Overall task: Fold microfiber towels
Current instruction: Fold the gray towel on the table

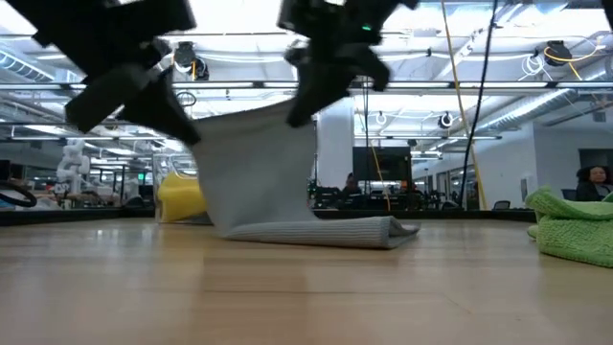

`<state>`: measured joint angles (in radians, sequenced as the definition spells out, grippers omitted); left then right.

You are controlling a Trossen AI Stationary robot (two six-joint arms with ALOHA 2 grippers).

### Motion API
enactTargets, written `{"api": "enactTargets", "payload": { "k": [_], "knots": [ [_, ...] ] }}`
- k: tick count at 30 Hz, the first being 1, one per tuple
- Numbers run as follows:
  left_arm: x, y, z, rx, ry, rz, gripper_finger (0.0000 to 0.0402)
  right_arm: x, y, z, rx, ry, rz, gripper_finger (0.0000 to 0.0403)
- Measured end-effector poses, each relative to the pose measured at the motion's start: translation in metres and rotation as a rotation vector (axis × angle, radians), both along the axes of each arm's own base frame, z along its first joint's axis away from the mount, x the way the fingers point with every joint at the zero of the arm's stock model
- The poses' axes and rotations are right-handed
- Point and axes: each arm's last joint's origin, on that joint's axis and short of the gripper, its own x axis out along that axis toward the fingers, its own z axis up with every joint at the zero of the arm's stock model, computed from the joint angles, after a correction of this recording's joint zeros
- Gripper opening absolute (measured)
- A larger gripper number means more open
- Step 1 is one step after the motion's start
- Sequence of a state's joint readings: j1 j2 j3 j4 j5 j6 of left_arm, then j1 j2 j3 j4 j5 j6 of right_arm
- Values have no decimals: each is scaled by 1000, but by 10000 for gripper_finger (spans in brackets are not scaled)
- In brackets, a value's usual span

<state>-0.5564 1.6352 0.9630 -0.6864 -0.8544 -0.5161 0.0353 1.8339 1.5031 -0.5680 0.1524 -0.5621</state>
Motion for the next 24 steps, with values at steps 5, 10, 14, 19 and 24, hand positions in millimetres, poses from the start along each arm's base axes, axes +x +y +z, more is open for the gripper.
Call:
{"api": "enactTargets", "payload": {
  "k": [5,10,14,19,24],
  "knots": [
    [20,-13,9,-22,-144,-124,8,-41,1,-13,-10,-52,32,1],
    [33,-21,19,-64,-276,-199,5,-74,3,-39,-76,-220,123,0],
    [39,-25,25,-130,-376,-189,8,-90,0,-58,-151,-362,187,0],
    [46,-21,29,-216,-473,-130,7,-100,-3,-74,-171,-398,200,0],
    [53,-13,17,-261,-415,-127,4,-107,-3,-84,-164,-353,204,0]
  ]
}}
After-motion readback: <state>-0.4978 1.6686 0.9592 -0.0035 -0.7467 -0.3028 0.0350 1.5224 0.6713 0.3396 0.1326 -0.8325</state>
